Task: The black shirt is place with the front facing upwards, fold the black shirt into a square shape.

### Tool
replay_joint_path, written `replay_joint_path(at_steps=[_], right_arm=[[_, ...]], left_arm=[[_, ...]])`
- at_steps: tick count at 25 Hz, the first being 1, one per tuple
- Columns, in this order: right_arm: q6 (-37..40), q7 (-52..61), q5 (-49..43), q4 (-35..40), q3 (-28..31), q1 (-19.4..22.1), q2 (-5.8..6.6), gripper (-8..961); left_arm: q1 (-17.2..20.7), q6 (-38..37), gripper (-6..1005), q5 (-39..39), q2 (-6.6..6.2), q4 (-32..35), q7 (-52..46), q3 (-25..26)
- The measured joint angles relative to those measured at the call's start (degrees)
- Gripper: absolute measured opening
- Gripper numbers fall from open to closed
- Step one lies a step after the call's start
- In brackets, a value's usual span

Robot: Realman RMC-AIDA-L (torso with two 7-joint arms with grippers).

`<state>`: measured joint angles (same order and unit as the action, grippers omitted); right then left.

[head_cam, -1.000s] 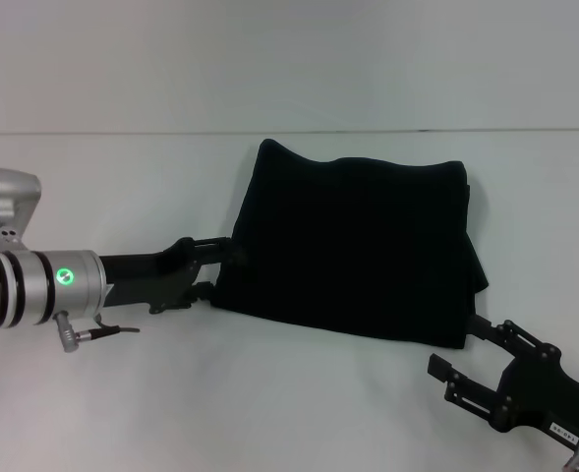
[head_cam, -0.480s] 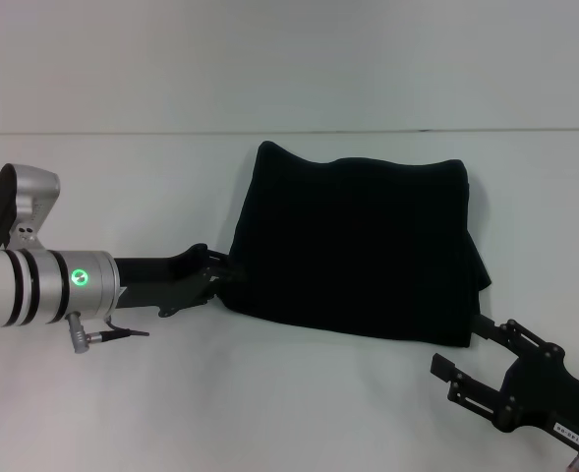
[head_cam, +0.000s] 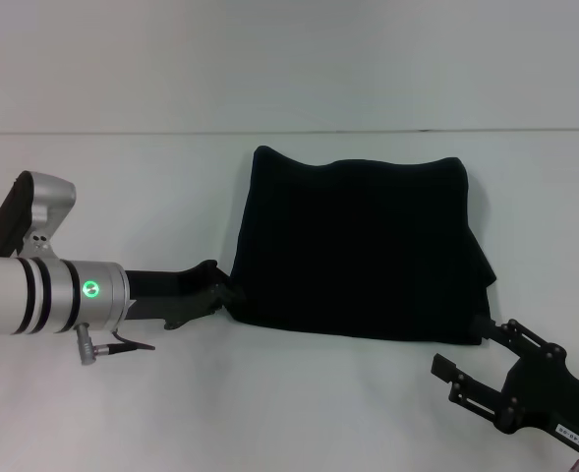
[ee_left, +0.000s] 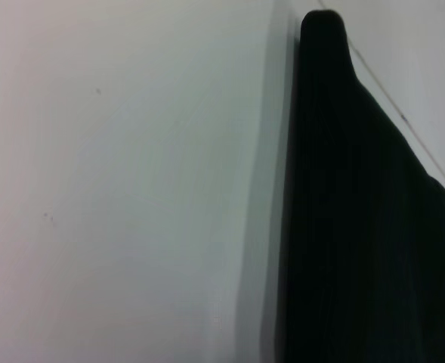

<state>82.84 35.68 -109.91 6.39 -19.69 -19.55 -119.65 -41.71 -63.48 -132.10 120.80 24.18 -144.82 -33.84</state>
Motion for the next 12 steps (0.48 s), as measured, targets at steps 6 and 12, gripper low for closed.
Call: replay_joint_path(at_steps=[6, 12], right_arm=[[0.58, 0.00, 0.23, 0.39, 0.02, 0.26, 0.04, 834], [0.67, 0.16, 0.35, 1.52, 0.55, 0.36, -0.01, 833]], left_arm=[[0.60, -0.80, 26, 0.07, 0.11, 1.23, 0.13, -0.51], [3.91, -6.25, 26, 0.60, 0.65, 4.93, 0.14, 2.23]])
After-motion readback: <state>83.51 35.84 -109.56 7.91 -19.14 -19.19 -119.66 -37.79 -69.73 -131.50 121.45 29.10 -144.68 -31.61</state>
